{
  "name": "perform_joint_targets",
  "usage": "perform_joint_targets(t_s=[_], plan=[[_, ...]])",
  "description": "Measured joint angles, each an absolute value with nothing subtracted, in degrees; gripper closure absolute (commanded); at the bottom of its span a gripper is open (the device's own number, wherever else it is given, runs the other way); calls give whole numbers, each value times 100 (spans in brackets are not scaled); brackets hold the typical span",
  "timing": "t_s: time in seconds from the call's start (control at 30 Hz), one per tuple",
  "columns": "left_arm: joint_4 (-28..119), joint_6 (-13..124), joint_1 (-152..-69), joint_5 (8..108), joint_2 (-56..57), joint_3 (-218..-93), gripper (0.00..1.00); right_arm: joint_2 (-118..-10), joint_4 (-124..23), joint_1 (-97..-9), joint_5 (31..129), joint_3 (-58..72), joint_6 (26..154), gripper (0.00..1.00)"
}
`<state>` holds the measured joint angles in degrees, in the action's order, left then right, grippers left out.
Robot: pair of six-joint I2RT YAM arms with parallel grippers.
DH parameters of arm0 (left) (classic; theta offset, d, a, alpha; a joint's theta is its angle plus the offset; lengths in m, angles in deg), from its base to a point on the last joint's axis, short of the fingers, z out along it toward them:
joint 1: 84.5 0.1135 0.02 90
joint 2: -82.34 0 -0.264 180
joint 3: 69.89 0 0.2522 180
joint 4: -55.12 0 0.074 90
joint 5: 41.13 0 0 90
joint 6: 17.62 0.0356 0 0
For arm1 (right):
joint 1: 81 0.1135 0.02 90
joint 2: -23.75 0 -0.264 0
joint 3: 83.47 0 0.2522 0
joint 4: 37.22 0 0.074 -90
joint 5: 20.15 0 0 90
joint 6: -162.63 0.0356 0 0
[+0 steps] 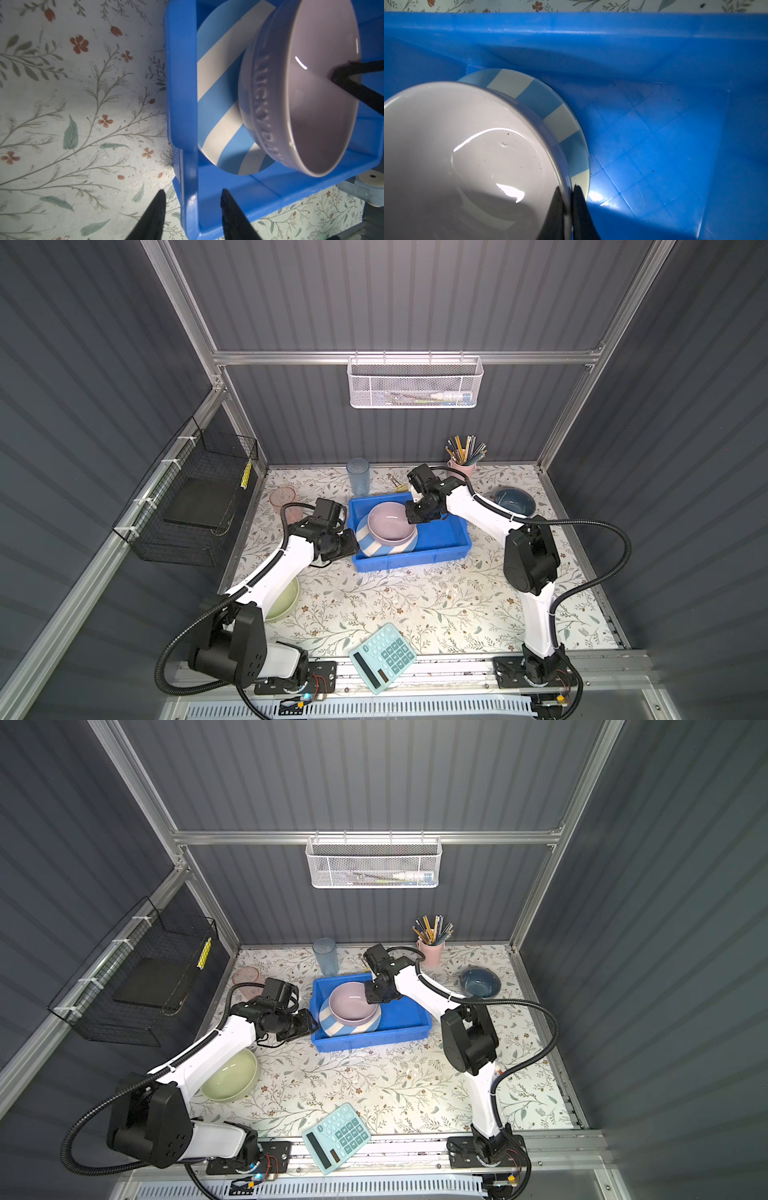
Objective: Place the mixed dishes into the plastic bin
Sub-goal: 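Lower the lilac bowl onto the striped plates while left releases the bin rim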
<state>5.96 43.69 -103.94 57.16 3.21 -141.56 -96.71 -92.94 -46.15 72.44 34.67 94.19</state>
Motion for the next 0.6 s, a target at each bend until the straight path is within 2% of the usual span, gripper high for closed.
perform_joint_targets(t_s=[0.17,0.6], plan=[[146,4461,-10394,5310,410,-14341,45,-9745,-9346,-4536,7089,3668,9417,100],[-604,4632,-10351,4691,762,-14473,38,-9826,-9573,-4377,6814,3789,9353,100]])
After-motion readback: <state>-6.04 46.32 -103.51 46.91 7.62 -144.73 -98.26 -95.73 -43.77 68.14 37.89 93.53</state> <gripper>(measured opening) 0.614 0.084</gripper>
